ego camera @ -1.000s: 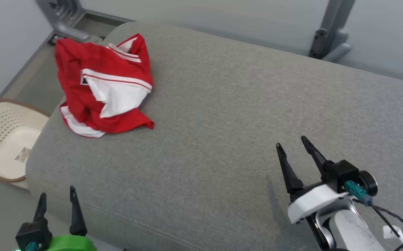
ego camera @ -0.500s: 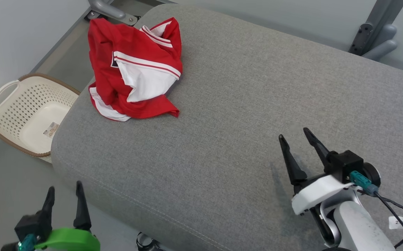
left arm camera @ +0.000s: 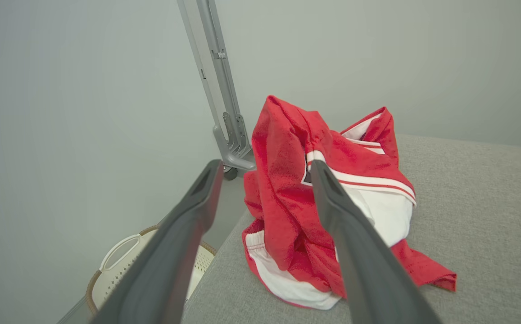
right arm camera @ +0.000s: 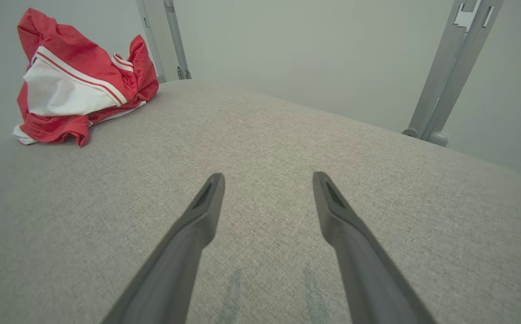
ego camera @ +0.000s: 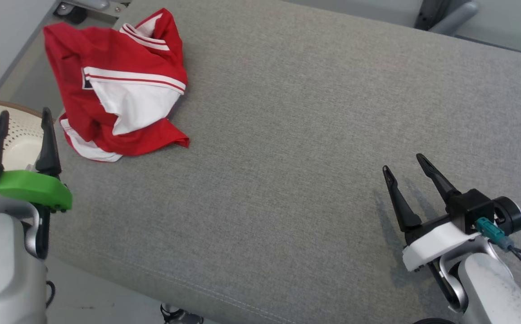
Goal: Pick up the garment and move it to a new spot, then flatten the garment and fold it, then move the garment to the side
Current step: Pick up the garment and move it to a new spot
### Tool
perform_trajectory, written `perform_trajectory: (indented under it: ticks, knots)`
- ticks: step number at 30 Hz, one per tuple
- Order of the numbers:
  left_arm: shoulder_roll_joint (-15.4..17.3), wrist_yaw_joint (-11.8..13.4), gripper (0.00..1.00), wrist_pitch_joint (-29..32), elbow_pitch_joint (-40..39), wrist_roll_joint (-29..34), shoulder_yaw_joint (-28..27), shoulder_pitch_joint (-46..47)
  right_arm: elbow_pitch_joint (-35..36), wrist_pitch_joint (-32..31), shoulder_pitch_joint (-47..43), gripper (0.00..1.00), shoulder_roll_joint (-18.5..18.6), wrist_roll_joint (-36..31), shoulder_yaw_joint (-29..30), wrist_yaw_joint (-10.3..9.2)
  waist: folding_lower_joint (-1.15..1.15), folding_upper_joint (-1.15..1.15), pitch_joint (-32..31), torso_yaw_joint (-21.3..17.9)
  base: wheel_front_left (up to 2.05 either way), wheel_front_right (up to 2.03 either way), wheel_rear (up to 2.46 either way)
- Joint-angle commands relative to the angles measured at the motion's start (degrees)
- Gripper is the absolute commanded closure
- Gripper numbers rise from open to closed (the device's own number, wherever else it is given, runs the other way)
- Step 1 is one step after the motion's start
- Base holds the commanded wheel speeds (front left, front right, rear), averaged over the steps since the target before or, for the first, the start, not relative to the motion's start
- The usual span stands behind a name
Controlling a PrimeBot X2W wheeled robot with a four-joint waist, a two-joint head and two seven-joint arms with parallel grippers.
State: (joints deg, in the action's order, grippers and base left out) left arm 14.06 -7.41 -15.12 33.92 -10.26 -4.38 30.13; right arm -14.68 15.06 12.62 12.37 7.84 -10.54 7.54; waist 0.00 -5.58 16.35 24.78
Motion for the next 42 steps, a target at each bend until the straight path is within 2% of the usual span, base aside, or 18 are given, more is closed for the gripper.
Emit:
perform_trajectory:
  ticks: [1, 7, 11, 17, 21, 22, 24, 27, 33, 38, 42]
  knots:
    - [1.11, -0.12, 0.00, -0.05, 0.94, -0.42, 0.30, 1.87, 0.29, 0.17, 1.11, 0.00, 1.04, -0.06, -0.15, -0.10, 0.00, 0.00, 4.27, -4.37, 0.00, 0.00, 0.00]
    - [7.20, -0.04, 0.00, 0.52, 10.81, -5.73, 5.27, 12.89, 1.36, 0.16, 3.16, 0.00, 3.12, 0.66, -1.14, -0.10, 0.00, 0.00, 7.94, -7.67, 0.00, 0.00, 0.00]
    - [10.56, -0.03, 0.00, 3.55, 16.21, -9.67, 7.84, 17.80, 1.47, 0.16, 4.38, 0.00, 4.11, 0.98, -2.16, -0.10, 0.00, 0.00, 10.23, -9.53, 0.00, 0.00, 0.00]
    - [13.33, 0.87, 0.00, 7.57, 24.42, -12.66, 6.55, 23.25, 1.55, 0.16, 5.87, 0.00, 4.19, 1.39, -2.50, -0.10, 0.00, 0.00, 12.39, -12.28, 0.00, 0.00, 0.00]
    - [13.36, 0.96, 0.00, 7.76, 27.67, -13.94, 5.68, 25.09, 1.20, 0.16, 5.99, 0.00, 4.02, 1.76, -1.80, -0.09, 0.00, 0.00, 12.89, -13.63, 0.00, 0.00, 0.00]
    - [13.36, 1.29, 0.11, 7.25, 28.27, -14.11, 5.40, 25.42, 1.12, 0.16, 5.89, 0.00, 4.06, 1.82, -1.76, -0.09, 0.00, 0.00, 12.91, -13.85, 0.00, 0.00, 0.00]
    - [13.58, 1.75, 1.00, 7.09, 29.57, -14.12, 5.42, 25.78, 0.94, 0.16, 5.70, 0.00, 3.92, 1.90, -1.53, -0.09, 0.00, 0.00, 12.73, -14.30, 0.00, 0.00, 0.00]
    - [14.12, 1.87, 1.00, 6.15, 30.78, -13.08, 6.40, 26.10, 0.78, 0.16, 5.45, 0.00, 3.19, 1.97, -0.89, -0.09, 0.00, 0.00, 11.76, -14.87, 0.00, 0.00, 0.00]
    - [15.19, 1.12, 1.00, 1.62, 26.86, -8.72, 10.86, 29.34, 0.19, 0.16, 4.30, 0.00, 1.37, 2.11, -0.17, -0.09, 0.00, 0.00, 8.79, -15.21, 0.00, 0.00, 0.00]
    - [13.85, 0.05, 1.00, 0.25, 19.81, -5.82, 16.38, 33.43, -0.33, 0.16, 3.43, 0.00, -1.51, 2.62, 0.01, -0.09, 0.00, 0.00, 5.02, -16.12, 0.00, 0.00, 0.00]
    - [10.96, -0.10, 1.00, 0.10, 13.52, -5.83, 23.06, 35.49, -0.78, 0.16, 2.25, 0.00, -3.90, 3.14, 0.34, -0.09, 0.00, 0.00, 2.22, -18.13, 0.00, 0.00, 0.00]
